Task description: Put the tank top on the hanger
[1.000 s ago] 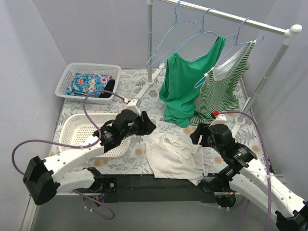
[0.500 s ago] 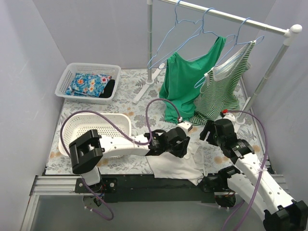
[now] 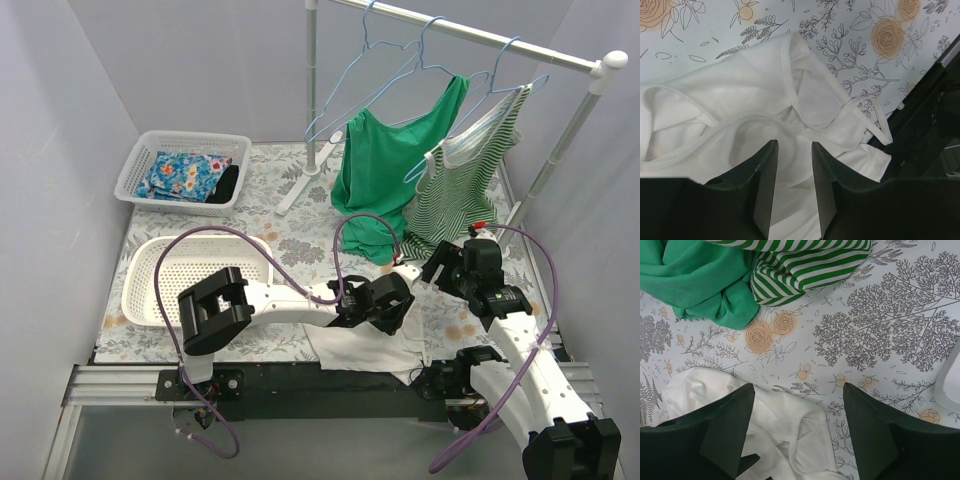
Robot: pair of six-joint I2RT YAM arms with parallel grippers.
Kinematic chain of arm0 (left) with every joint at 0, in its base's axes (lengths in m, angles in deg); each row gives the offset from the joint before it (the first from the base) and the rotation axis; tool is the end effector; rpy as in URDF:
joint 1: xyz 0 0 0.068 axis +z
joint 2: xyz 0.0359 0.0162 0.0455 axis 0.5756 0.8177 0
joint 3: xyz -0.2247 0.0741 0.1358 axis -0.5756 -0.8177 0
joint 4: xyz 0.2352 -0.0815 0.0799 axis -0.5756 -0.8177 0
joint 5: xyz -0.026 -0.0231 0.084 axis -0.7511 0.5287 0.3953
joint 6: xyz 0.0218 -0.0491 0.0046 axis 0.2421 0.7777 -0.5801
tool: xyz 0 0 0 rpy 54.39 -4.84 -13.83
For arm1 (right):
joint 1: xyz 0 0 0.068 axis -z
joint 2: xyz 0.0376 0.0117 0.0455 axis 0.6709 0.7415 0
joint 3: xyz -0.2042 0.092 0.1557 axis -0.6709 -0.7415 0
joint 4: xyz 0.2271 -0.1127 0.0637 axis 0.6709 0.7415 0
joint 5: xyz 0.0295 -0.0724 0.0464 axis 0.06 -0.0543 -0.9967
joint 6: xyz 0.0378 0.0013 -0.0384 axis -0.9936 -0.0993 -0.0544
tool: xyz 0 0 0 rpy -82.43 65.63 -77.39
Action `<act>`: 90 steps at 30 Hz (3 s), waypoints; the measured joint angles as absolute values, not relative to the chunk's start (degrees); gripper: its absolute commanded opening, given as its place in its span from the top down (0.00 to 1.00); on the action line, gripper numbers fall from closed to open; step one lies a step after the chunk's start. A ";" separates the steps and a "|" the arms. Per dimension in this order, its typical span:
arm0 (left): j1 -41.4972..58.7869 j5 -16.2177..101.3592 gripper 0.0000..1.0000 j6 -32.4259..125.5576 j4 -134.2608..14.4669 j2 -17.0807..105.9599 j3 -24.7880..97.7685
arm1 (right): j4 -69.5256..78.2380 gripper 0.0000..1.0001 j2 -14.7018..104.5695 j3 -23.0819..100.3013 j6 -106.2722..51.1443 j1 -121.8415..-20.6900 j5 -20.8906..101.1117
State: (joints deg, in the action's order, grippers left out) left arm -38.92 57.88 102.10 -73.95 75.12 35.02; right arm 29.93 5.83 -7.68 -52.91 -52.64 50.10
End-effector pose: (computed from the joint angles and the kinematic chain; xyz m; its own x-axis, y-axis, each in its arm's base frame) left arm 0.1145 -0.3851 0.1938 -0.9367 -0.0497 -0.3466 0.1762 0.7885 -0.5892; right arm 0.1589 0.0280 0.2264 -0.6018 0.4295 -0.6734 0.2004 0.8973 0.3932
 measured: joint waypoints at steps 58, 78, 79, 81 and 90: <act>-2.53 54.34 1.00 119.45 -67.91 30.05 1.25 | 16.73 0.39 19.95 -9.26 -54.31 -66.67 44.79; -2.53 47.24 1.00 117.73 -72.44 19.27 -1.57 | -7.18 0.52 47.18 -2.70 -71.91 -76.05 59.48; -2.53 46.71 1.00 117.46 -72.83 18.42 -1.57 | -7.33 0.52 47.66 -2.70 -72.39 -76.33 59.89; -2.53 45.34 1.00 116.98 -73.73 16.58 -1.57 | -7.42 0.55 48.38 -2.70 -73.39 -76.73 60.68; -2.53 42.47 1.00 115.78 -79.52 8.65 -1.31 | -8.53 0.76 48.63 -3.57 -75.51 -77.06 62.73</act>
